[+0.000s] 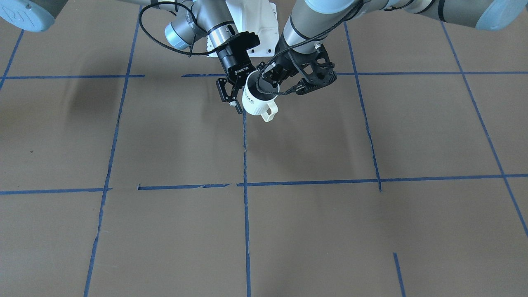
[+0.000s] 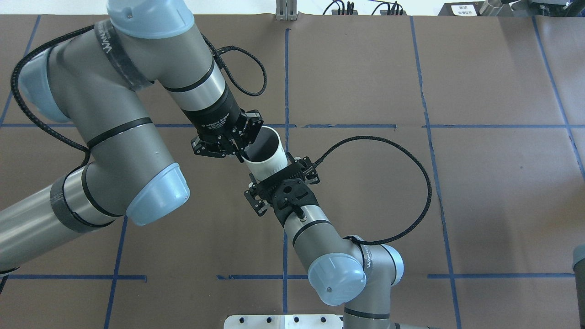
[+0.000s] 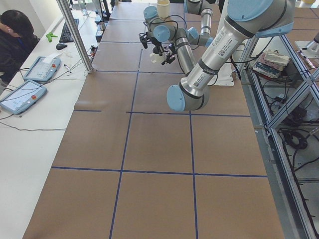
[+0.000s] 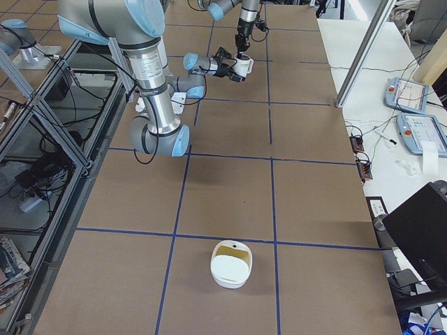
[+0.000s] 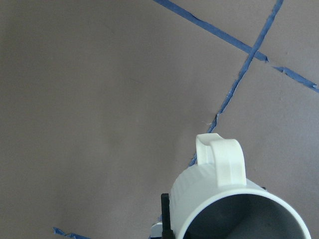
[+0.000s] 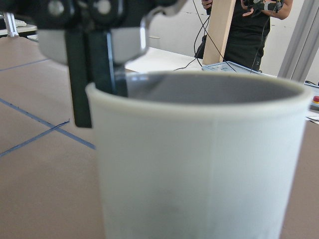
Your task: Left arm hands cup to right arm to dump lemon
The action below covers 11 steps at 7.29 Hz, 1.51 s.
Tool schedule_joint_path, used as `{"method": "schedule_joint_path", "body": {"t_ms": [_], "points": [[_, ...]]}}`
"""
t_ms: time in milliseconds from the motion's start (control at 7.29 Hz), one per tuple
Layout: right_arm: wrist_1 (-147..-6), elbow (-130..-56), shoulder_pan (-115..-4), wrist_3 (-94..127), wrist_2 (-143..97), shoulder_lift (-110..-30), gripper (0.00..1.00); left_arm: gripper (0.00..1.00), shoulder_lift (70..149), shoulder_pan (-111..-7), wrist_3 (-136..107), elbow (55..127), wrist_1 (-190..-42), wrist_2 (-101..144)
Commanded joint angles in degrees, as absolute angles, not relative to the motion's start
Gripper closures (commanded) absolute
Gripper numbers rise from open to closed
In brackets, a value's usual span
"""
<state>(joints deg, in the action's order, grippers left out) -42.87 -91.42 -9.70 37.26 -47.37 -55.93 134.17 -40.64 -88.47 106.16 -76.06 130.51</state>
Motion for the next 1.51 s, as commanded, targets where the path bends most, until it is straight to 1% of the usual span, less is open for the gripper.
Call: {"method": "schedule_joint_path", "body": {"t_ms": [0, 274, 412, 960, 1097, 1372], "points": [[-42.80, -90.79, -9.58, 37.27, -47.37, -56.07, 0.00, 1.00, 134.21, -41.30, -88.42, 107.57, -75.76, 130.61], [-42.54, -90.79, -9.67, 37.18, -47.37, -56.07, 0.00, 1.00, 133.07, -44.45, -88.24, 108.02, -75.59, 130.69], [-42.37, -90.79, -9.75, 37.18, -47.37, -56.07, 0.00, 1.00, 131.15, -46.04, -85.28, 109.24, -75.32, 130.69], [-43.67, -90.79, -14.05, 37.97, -50.52, -56.07, 0.00, 1.00, 116.84, -55.26, -60.99, 114.25, -74.71, 129.30], [-45.25, -90.79, -16.06, 38.58, -54.10, -56.94, 0.00, 1.00, 110.02, -55.37, -53.86, 116.87, -74.88, 125.46], [-45.61, -90.97, -20.98, 39.98, -63.85, -59.32, 0.00, 1.00, 102.25, -56.50, -42.23, 118.30, -75.41, 122.08]]}}
